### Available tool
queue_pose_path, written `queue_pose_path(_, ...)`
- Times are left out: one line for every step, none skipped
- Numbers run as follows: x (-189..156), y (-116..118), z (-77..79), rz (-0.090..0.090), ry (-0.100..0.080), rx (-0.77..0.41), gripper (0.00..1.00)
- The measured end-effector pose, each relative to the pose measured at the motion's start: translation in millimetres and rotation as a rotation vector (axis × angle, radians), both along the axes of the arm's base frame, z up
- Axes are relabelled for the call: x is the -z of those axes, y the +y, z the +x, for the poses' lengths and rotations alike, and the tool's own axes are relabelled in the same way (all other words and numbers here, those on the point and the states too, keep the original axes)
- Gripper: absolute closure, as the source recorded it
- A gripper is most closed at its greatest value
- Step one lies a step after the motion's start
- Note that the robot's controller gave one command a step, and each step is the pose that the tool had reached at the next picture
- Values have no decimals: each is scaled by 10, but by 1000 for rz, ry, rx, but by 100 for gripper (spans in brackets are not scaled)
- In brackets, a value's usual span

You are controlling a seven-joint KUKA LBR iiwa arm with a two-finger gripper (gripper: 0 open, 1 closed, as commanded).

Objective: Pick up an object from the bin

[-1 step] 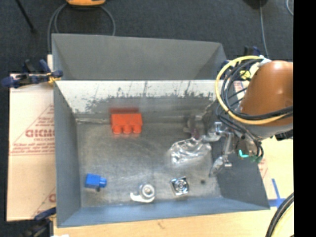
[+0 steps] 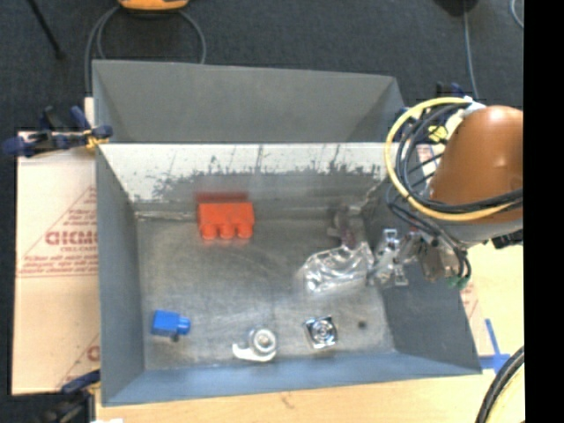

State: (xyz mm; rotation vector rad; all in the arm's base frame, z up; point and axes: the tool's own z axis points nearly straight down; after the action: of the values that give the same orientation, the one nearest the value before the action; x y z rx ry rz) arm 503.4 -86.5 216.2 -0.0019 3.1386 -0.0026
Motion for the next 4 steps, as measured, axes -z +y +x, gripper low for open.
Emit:
queue_pose_path(0,1,0,0,0,-1,0)
queue_pose_path(959,271,263,-1,-35,113,0)
queue_pose_path(1015,281,332,-1,-39,-35,0)
queue_pose_path(1011,273,329,-2,-34,-39,100)
